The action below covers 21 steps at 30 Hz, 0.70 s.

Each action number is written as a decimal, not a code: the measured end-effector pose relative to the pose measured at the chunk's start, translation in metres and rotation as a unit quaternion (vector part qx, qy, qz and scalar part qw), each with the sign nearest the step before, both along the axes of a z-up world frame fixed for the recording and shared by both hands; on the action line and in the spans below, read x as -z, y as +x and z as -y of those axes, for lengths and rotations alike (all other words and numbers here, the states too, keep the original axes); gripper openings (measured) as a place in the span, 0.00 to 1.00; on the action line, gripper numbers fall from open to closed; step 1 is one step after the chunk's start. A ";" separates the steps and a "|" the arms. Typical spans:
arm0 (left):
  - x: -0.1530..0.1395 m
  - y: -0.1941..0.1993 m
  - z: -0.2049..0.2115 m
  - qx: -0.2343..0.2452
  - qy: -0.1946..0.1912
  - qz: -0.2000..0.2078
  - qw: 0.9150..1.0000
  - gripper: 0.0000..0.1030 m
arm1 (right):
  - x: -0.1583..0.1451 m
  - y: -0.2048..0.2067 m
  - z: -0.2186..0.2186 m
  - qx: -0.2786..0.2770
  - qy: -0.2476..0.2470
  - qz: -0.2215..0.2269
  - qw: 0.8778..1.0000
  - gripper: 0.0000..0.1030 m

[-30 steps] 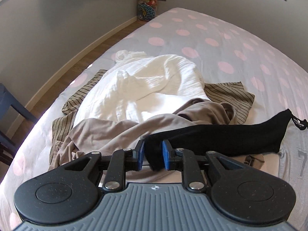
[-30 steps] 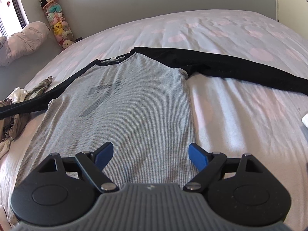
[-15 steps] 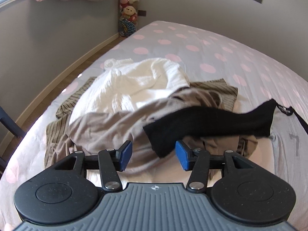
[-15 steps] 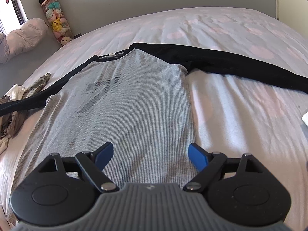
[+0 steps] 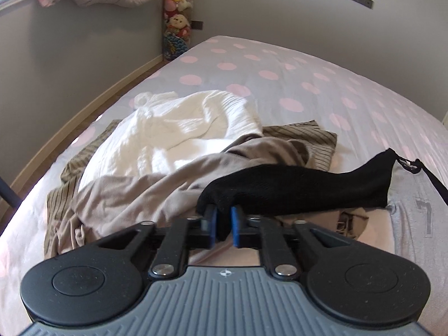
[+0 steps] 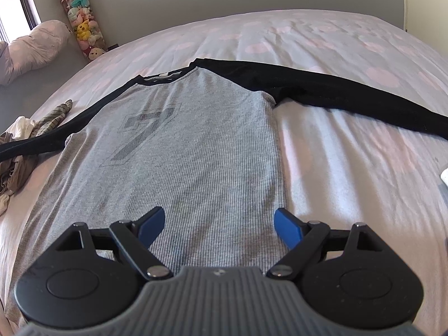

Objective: Fold clothes

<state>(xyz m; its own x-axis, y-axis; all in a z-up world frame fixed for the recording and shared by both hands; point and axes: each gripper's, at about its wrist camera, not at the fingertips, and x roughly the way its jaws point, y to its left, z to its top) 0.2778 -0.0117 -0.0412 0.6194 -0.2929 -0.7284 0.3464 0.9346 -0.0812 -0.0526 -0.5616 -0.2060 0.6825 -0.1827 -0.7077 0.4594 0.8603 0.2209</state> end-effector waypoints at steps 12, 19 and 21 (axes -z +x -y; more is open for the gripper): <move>-0.128 -0.031 0.120 0.113 -0.037 0.014 0.993 0.05 | -0.012 -0.012 0.005 0.003 0.006 0.048 0.999 0.84; -0.187 -0.029 0.222 0.137 -0.054 0.020 0.989 0.05 | -0.018 -0.022 0.011 0.012 0.022 0.084 0.996 0.84; -0.195 -0.029 0.254 0.144 -0.059 0.018 0.988 0.05 | -0.020 -0.024 0.012 0.013 0.024 0.094 0.995 0.84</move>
